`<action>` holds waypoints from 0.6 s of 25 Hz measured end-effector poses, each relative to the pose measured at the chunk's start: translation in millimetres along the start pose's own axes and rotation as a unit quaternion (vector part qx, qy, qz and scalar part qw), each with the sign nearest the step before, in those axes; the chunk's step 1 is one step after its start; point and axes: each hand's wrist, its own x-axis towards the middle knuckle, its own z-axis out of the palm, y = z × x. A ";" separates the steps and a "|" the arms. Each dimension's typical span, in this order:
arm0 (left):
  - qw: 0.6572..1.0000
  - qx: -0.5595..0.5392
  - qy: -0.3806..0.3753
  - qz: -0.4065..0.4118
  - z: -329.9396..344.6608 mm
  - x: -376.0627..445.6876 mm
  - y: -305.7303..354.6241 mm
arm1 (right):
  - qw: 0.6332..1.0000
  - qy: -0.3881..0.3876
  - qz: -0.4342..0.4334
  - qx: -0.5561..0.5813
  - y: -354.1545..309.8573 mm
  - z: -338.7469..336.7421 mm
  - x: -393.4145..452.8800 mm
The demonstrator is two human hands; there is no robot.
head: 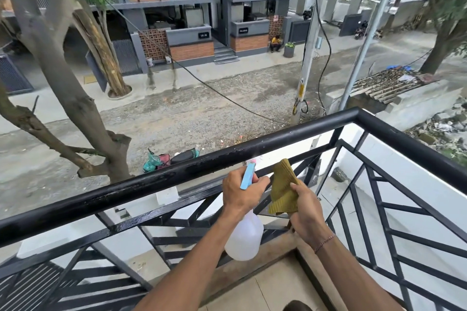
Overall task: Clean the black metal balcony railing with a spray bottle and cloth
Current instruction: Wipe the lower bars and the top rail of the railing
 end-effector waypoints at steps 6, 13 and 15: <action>1.000 -0.020 -0.001 0.017 28.8 3.7 17.2 | 0.999 -0.027 -0.024 -0.034 -19.0 -24.1 7.7; 0.999 -0.024 -0.003 -0.020 69.5 12.1 31.5 | 0.992 -0.035 -0.060 -0.102 -36.1 -54.3 36.4; 0.999 -0.034 -0.003 -0.027 82.9 15.6 38.2 | 0.992 -0.047 -0.055 -0.103 -43.0 -66.8 48.3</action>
